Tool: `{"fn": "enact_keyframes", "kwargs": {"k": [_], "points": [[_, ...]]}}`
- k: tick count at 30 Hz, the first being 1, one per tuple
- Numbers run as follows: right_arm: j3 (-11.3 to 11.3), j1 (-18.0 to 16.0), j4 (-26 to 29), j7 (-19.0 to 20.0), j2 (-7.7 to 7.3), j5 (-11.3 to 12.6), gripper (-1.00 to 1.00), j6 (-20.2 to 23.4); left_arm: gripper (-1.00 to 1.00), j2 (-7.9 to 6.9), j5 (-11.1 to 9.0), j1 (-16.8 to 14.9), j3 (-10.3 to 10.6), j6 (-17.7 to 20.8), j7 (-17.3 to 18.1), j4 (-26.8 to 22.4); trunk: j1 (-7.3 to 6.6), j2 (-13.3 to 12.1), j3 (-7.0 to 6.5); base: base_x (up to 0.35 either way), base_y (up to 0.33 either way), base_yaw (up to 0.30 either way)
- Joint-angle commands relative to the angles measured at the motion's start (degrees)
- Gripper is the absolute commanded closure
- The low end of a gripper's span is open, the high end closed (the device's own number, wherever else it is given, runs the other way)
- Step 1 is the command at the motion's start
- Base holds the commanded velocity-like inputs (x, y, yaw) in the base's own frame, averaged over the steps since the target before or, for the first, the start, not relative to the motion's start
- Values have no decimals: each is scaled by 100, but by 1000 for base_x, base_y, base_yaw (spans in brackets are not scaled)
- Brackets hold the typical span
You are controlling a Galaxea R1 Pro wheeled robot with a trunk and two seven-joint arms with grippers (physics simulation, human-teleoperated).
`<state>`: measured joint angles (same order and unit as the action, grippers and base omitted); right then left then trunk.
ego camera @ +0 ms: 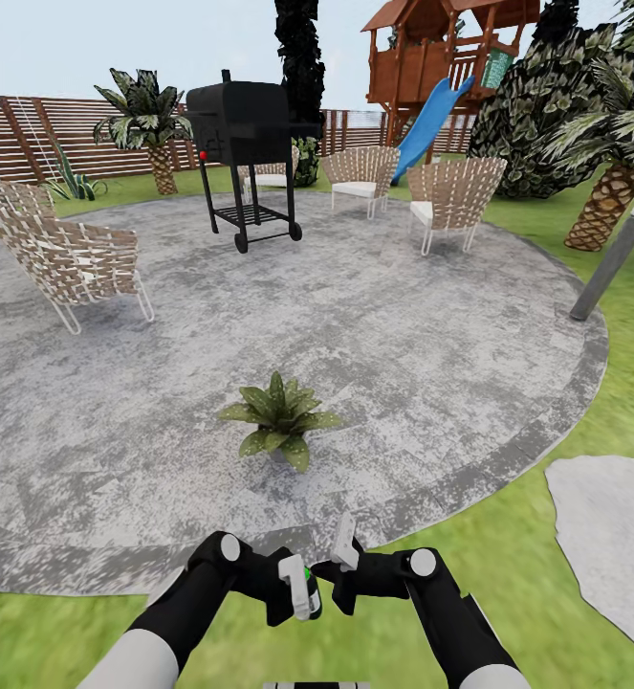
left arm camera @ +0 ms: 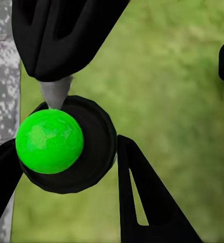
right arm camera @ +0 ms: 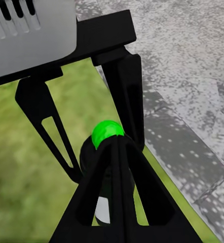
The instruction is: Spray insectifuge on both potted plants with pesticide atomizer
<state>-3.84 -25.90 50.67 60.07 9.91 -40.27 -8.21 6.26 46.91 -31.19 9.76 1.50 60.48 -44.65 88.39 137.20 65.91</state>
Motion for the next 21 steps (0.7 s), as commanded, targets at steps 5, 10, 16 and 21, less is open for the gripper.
{"fn": "enact_keyframes", "kwargs": {"k": [5, 10, 16, 21], "points": [[-29, -3, 5, 22, 9, -60, 100, -58, 100, -2, 20, -2, 0, 16, 25, -8, -1, 2, 5, 0, 0, 0], [-29, -3, 5, 24, 9, -60, 100, -58, 100, -1, 20, -2, 0, 14, 22, -8, -1, 2, 5, 0, 0, 0], [-29, -3, 5, 26, 9, -59, 100, -58, 100, -51, 34, -2, -2, 7, 25, 39, -1, 2, 5, 0, 0, 0], [-29, -3, 5, 28, 9, -60, 100, -58, 100, -417, 73, 32, -11, 0, 25, 68, -1, 2, 5, 0, 0, 0]]}}
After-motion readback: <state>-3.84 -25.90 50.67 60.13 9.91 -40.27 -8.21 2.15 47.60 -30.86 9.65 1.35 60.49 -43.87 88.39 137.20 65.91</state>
